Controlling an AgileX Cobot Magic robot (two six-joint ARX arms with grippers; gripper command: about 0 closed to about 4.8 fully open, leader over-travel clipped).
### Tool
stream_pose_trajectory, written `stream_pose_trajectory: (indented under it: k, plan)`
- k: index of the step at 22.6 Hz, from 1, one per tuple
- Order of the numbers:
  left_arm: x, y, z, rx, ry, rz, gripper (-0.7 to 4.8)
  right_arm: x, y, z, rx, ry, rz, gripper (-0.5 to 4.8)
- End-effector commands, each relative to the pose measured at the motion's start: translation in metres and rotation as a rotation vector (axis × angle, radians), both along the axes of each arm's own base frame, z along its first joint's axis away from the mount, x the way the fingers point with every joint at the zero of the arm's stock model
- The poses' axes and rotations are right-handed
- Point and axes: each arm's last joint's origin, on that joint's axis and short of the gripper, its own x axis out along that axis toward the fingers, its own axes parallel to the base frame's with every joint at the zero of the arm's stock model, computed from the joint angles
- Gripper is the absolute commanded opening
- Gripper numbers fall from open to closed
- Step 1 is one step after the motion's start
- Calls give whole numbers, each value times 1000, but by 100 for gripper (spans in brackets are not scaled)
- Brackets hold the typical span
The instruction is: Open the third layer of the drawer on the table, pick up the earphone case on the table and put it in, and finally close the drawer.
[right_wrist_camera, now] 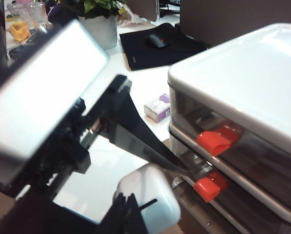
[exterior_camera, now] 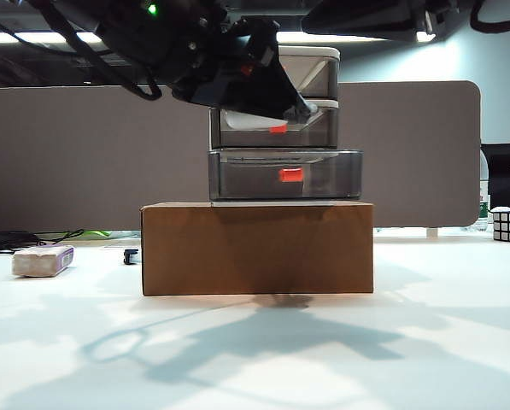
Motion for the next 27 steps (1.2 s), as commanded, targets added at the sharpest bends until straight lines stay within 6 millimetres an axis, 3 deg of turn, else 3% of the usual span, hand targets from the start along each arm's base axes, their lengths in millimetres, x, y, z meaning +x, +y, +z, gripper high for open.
stream_pose_trajectory:
  k: [1,5,10,15,18,27]
  plan:
    - [2,-3,0,-13,-4,-4,115,-2,-1,4,6,-22,4,-5]
    - [3,-4,-2,-13,3,-10,125,-3,-1,5,7,-23,4,-5]
    - [4,-5,-2,-17,0,-10,222,-3,-2,5,5,-19,4,-5]
    - [4,-5,-2,-18,0,-13,252,-4,-2,5,2,-15,4,-5]
    - [4,-5,-2,-18,0,-16,357,-4,-2,5,3,-16,4,-5]
    - [3,-4,-1,-21,-5,-7,367,-4,-2,5,3,-16,4,-5]
